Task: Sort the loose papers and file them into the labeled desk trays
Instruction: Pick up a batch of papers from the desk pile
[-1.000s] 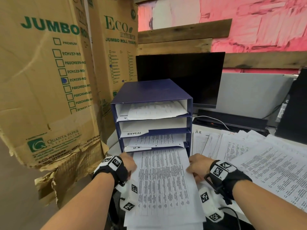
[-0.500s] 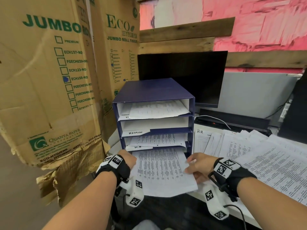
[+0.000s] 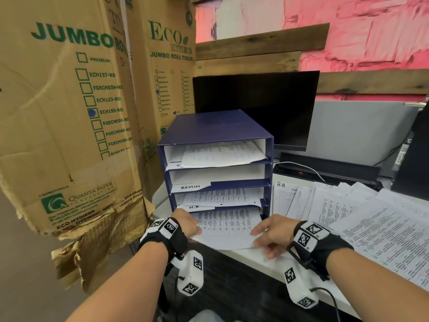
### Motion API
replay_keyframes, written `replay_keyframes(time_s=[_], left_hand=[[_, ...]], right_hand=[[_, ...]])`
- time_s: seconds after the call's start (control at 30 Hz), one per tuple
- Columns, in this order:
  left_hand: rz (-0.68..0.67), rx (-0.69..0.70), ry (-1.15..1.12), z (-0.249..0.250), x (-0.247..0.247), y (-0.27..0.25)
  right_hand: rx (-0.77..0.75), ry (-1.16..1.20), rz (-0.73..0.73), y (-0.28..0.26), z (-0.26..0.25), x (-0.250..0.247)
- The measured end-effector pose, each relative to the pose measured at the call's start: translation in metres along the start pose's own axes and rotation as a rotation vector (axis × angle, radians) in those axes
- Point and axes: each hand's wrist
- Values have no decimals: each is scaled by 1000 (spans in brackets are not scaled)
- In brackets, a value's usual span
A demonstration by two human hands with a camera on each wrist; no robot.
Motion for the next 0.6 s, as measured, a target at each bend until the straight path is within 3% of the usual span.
replay_keyframes(time_s=[0.13,0.23,0.37,0.47,0.6], left_hand=[[-147,-63,-54,0,2,-7],[-220,10,193,6,-5,-10],[-243,107,383,11,-9,-12],[-247,218,514,11,-3,-14],[-222,267,564,14,7,-5]], right_hand=[[-46,176,158,10,3,7],[-65,313,118,13,1,12],[-76,164,21,5,-3,14],[-88,51,30,3,-4,13],[-74,-86,56,5,-6,10]])
Point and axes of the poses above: each hand's wrist, its own y-axis towards the middle knuckle, its own x-axis out of the palm, z = x × y, and after that the axes turned 4 degrees about z, right-handed
